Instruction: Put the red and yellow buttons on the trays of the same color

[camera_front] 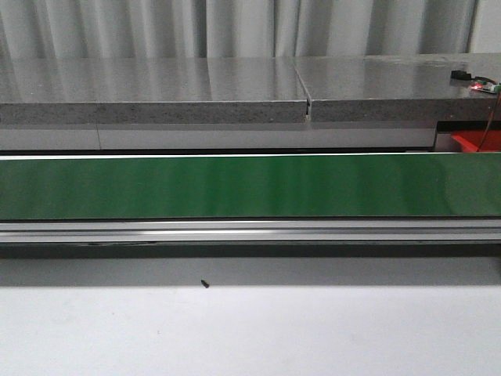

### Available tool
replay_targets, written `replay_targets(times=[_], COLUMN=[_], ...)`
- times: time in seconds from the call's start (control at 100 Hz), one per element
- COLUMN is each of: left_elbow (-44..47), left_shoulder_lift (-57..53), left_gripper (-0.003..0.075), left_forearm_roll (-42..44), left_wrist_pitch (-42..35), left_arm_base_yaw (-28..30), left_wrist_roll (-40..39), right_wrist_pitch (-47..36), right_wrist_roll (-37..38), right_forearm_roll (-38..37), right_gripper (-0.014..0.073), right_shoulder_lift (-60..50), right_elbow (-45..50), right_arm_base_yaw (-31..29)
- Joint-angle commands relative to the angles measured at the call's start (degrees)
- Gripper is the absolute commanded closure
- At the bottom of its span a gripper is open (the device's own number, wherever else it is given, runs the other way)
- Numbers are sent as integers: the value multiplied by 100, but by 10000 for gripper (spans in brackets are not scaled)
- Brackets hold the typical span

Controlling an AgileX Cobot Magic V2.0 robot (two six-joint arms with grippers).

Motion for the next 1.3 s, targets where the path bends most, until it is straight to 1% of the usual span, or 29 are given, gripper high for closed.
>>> replay_targets(times=[0.0,0.13,0.25,0.58,0.75,0.91,1.0,1.07,1.12,1.19,1.29], left_elbow=[-146,-146,-146,-146,-146,-146,-146,-146,-146,-146,-146], left_shoulder_lift=[58,58,58,58,58,58,58,58,58,58,58], left_gripper=[739,739,739,739,739,739,739,739,739,739,739], left_forearm_roll=[-30,-30,-30,-30,-30,-30,-30,-30,-30,-30,-30], left_wrist_pitch=[-398,-398,-398,-398,-398,-398,-398,-398,-398,-398,-398], left_arm_base_yaw=[-45,-45,-45,-45,-45,-45,-45,-45,-45,-45,-45], left_wrist_roll=[-61,-61,-61,-61,-61,-61,-61,-61,-61,-61,-61], right_wrist_pitch=[-766,-1284,-1439,-1436,-1446,-1687,-2136,-2522,-2600,-2592,-2587], right_wrist_roll=[-42,-47,-47,-41,-41,-33,348,885,1188,1398,1408], right_forearm_roll=[-20,-24,-24,36,195,345,88,-404,-707,-969,-1033], right_gripper=[660,660,660,660,660,660,660,660,660,660,660], right_shoulder_lift=[-252,-560,-854,-1720,-2188,-2460,-2647,-2855,-2987,-3163,-3444], right_elbow=[91,514,861,1570,1887,2346,2685,2978,3129,3325,3593], right_arm_base_yaw=[-1,-1,-1,-19,-19,-19,-54,-131,-217,-331,-404])
